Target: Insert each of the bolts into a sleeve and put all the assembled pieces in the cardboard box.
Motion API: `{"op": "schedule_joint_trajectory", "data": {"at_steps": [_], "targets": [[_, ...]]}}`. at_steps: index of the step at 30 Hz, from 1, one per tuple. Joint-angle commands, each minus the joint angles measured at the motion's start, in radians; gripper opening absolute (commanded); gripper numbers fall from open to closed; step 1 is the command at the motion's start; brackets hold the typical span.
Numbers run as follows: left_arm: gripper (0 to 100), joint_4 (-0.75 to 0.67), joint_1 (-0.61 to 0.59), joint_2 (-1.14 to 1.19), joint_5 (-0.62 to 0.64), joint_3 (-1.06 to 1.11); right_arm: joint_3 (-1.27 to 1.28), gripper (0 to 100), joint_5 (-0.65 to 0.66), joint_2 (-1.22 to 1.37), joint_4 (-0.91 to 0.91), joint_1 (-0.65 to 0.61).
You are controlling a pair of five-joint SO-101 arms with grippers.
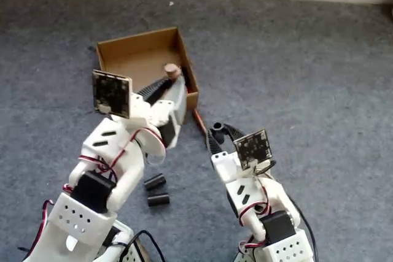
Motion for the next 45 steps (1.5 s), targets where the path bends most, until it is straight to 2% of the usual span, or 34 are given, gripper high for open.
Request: {"op": "schedule_joint_trajectory", "data": {"at_steps": [1,9,19,36,45], "targets": [[1,-0.049,0.090,-0.024,0.015,-0.015,-0.002,0.6,0.011,-0.031,-0.035,-0.050],[1,-0.160,0.145,-0.019,0.015,0.074,-0.001,0.6,0.011,-0.033,-0.077,-0.070],[1,-0.158,0.170,-0.025,0.008,0.122,0.005,0.6,0.011,-0.031,-0.150,-0.071],[1,-0.193,0.162,-0.016,0.008,0.160,0.008,0.6,0.011,-0.031,-0.143,-0.096],[1,-0.359,0.119,-0.024,-0.002,0.262,0.008,0.6,0.012,-0.031,-0.142,-0.088]]}}
